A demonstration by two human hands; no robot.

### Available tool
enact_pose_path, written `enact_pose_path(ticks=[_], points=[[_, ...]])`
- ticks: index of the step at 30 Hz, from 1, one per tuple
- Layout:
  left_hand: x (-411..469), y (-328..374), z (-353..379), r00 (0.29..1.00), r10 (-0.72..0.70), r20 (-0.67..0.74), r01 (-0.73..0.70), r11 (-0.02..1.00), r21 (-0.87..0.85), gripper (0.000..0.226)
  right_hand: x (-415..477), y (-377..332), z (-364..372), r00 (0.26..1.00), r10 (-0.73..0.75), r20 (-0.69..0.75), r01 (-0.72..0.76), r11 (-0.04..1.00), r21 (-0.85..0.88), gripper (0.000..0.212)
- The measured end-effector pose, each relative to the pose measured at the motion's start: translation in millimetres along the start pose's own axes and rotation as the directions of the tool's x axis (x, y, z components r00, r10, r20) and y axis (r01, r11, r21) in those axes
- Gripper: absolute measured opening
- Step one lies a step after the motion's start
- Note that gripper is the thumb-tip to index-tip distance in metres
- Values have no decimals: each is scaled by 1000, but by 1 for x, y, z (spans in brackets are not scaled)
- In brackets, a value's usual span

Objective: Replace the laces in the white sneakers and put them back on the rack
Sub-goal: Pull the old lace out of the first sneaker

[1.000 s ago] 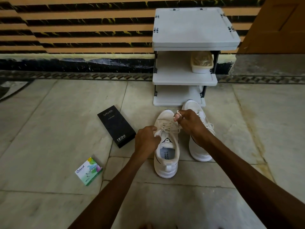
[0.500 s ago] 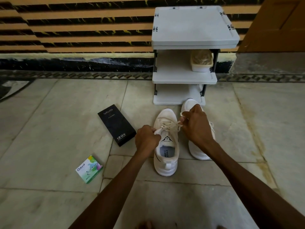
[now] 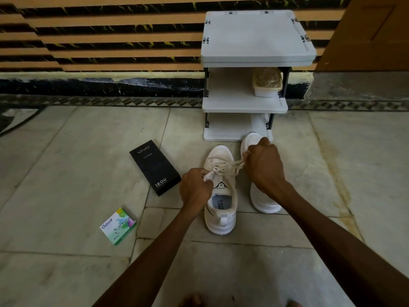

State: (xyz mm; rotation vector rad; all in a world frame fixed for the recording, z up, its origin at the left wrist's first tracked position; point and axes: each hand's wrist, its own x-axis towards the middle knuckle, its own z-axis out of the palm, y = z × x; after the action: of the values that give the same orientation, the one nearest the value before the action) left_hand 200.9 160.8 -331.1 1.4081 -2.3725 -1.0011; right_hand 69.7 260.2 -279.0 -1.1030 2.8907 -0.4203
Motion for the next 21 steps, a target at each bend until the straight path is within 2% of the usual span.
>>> enact_pose_path(ticks=[2,4,7,10,12,15,17,18,19,21], points=[[2,1,-1,1000,-9,19,9,1000,3,20,2,-2,-5,993,6,-118,4,996,86,18],[3,1,-1,998,34,55,-34,999,-7,31,6,-5,-6,994,8,-113,14,981,193,19],[0,4,2,977,196,84,-199,980,29,42,9,-6,2,995,-91,42,75,954,289,32],[3,5,6,944,302,132,-322,931,175,43,5,-1,11,950,-215,228,193,975,114,21],[3,7,7,923,333,194,-379,879,289,46,2,1,12,958,-220,183,199,972,128,11],[7,8,9,901,371,226,-432,821,374,47,2,3,15,989,-144,-17,145,975,169,8],[10,9,10,898,378,224,-437,829,349,43,3,2,12,988,-53,-144,73,988,135,4],[12,9,10,900,371,229,-429,850,306,39,2,0,10,986,-32,-162,54,989,135,7],[16,10,10,909,341,238,-395,887,240,35,3,0,9,991,-29,-127,48,988,145,12],[23,9,12,938,264,224,-294,949,114,29,0,-3,9,995,-64,73,52,986,161,22]])
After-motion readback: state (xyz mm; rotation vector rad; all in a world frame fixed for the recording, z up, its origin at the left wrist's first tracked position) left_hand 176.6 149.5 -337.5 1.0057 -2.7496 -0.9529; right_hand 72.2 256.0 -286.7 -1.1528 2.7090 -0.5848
